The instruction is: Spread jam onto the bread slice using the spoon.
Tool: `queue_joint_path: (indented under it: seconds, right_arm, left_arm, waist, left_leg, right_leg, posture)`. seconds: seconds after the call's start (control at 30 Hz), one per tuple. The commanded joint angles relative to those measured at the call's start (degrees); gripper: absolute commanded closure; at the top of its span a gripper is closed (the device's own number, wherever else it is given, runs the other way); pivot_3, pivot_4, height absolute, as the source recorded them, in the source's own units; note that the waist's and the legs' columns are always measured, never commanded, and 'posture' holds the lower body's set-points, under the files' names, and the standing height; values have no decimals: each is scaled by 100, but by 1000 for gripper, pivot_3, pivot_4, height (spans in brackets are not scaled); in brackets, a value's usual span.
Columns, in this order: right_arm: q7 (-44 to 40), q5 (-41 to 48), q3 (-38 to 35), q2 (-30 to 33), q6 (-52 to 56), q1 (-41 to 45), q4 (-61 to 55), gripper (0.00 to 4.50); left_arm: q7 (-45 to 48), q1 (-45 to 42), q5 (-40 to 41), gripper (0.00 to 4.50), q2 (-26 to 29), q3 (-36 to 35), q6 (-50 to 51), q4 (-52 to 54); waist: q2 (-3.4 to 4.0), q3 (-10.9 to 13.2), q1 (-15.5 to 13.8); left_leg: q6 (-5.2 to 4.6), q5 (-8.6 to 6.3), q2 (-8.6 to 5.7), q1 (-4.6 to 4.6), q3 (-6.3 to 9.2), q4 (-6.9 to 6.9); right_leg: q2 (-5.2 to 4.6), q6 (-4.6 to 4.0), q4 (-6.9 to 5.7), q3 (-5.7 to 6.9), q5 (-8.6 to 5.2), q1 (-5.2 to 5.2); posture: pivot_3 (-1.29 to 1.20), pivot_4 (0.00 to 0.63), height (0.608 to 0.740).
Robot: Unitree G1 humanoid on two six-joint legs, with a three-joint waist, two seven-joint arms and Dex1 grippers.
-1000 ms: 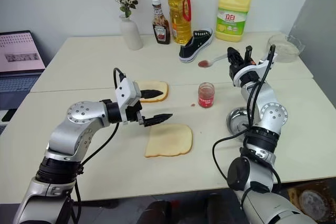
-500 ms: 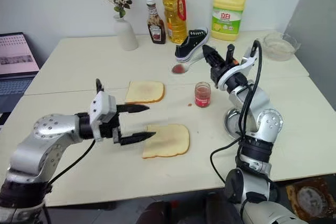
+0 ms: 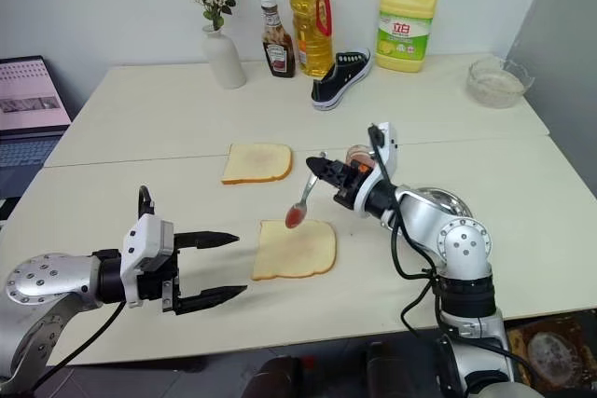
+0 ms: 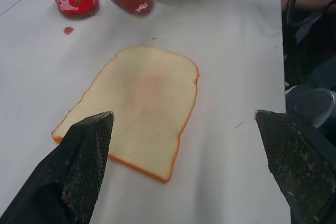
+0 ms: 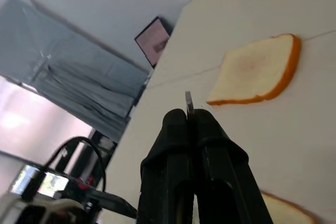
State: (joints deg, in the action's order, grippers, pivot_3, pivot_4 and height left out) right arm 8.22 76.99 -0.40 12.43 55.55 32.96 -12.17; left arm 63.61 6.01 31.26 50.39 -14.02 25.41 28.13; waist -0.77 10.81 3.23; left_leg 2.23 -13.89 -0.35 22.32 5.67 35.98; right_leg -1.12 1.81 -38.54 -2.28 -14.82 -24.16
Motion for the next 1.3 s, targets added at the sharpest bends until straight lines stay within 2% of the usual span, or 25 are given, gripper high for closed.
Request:
queue_joint_path:
  seconds: [0.03, 0.37, 0.7, 1.07, 1.3]
  right_arm:
    - [-552, -441, 200, 54, -78, 47, -324, 4470]
    - [-1662, -1910, 887, 170, -270, 77, -537, 4470]
    - [-2089, -2480, 868, -150, -224, 155, -394, 4470]
    - [-2375, -2810, 819, -213, -184, 224, -378, 4470]
    - [-2939, -3850, 1498, -114, -796, 220, -185, 4470]
  left_arm:
    - [7, 52, -7, 0, 71, -182, -168, 99]
    - [8, 76, -81, 0, 117, -132, -267, 25]
    - [-30, 56, -107, 0, 102, -105, -289, 51]
    - [-98, 86, -99, 0, 69, -85, -285, 120]
    - [-87, 116, -92, 0, 61, -50, -297, 153]
  waist:
    - [0, 0, 0]
    - [-1, 0, -1]
    - [-1, -1, 0]
    - [-1, -1, 0]
    - [-2, -1, 2]
  left_leg:
    - [0, 0, 1, 0, 1, 0]
    - [1, 0, 2, 0, 2, 0]
    - [1, 0, 1, 0, 4, 0]
    - [1, 0, 1, -1, 4, 0]
    - [2, -1, 1, -4, 2, 0]
  right_leg:
    - [1, 0, 0, 0, 0, 0]
    - [2, 0, 0, 1, 0, 0]
    - [2, 0, -1, 2, 0, 0]
    - [2, -1, -2, 2, 1, 0]
    - [2, -1, -2, 2, 1, 0]
  posture:
    - [0, 150, 740]
    - [0, 150, 740]
    - [0, 150, 740]
    - [0, 150, 740]
    - [0, 150, 740]
